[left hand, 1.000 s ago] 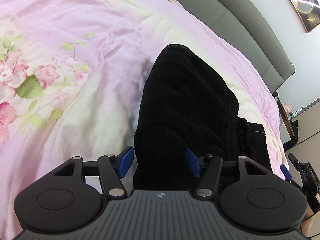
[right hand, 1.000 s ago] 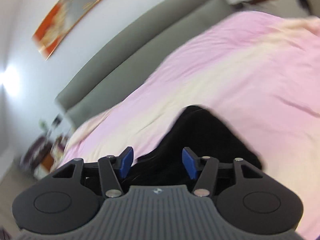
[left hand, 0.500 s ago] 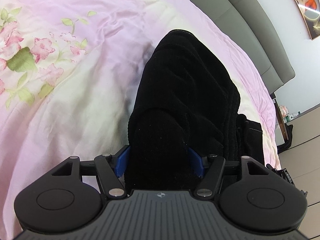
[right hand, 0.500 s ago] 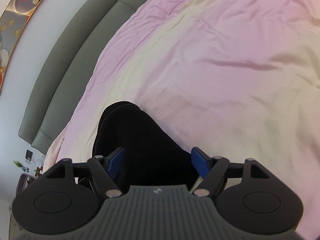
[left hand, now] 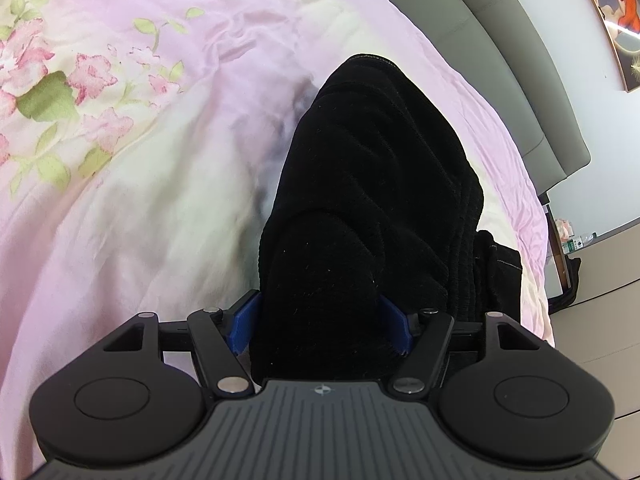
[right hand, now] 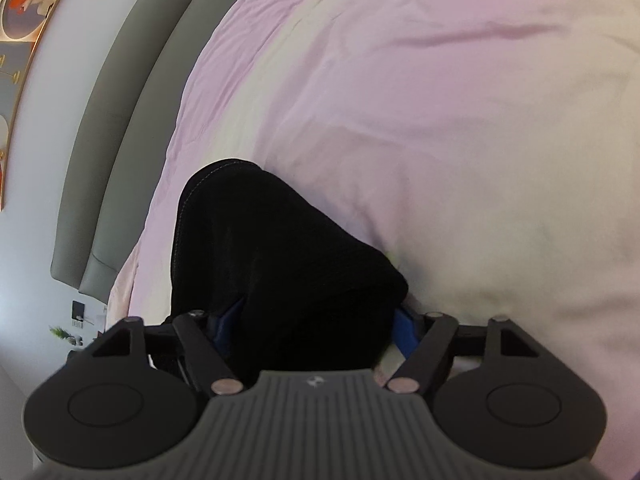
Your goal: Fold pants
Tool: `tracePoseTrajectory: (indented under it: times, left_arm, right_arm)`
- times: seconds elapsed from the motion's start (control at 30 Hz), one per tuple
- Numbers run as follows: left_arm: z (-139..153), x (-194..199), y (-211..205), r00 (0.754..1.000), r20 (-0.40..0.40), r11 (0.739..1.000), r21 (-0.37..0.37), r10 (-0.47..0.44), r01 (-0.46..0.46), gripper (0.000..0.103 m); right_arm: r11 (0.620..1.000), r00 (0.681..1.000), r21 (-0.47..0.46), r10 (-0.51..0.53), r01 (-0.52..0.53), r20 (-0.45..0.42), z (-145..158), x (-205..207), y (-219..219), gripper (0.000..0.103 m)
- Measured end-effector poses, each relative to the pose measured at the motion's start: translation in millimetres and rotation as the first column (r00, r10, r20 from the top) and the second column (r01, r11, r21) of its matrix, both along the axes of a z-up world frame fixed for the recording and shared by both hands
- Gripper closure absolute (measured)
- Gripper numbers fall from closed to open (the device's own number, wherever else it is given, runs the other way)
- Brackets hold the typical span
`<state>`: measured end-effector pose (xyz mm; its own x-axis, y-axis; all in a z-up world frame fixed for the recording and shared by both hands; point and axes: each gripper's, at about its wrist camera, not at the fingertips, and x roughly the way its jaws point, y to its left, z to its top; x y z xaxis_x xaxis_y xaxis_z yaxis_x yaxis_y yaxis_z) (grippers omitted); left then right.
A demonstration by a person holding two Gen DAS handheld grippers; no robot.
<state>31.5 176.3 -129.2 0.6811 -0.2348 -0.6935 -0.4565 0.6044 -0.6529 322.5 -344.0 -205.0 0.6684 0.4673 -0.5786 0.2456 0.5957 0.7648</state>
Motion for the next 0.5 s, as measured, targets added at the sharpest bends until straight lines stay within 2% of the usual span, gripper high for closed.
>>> tracePoseTrajectory:
  times: [0.07,0.1,0.13,0.3,0.4,0.43,0.5]
  left_arm:
    - [0,-1,1,1.0,-0.002,1.0,-0.007,0.001,-0.001,0.027]
    - [0,-1,1,1.0,-0.003,1.0,-0.008,0.001,-0.001,0.027]
    - [0,-2,1,1.0,-0.004,1.0,-0.009,0.0,0.0,0.027]
    - [1,-3,1,1.0,-0.01,1.0,-0.005,-0.002,0.002,0.025]
    - [-1,-3,1,1.0,-0.021,1.0,-0.006,0.0,0.0,0.024]
    - [-1,-3,1,1.0,-0.016,1.0,-0.01,-0.001,0.001,0.03]
    - [-1,-5,2,1.0,-0.004,1.0,-0.023,-0.002,0.002,0.034]
  right_arm:
    - [0.999,1.0,0.043,-0.016,0.016,0.011,-3,0,-1,0.067]
    - [0.996,0.999,0.091,-0.028,0.026,0.019,-5,-2,-3,0.073]
    - [0.994,0.998,0.106,-0.046,0.042,0.035,-3,-5,-4,0.075]
    - [0.999,0.982,0.036,-0.025,0.018,0.185,28,-15,5,0.078]
    - [1.0,0.975,-0.013,-0.009,0.012,0.22,36,-19,11,0.078]
    - [0.999,0.973,-0.033,-0.003,0.011,0.229,39,-21,13,0.078]
    - [0.997,0.967,-0.075,0.011,0.009,0.256,46,-27,17,0.078]
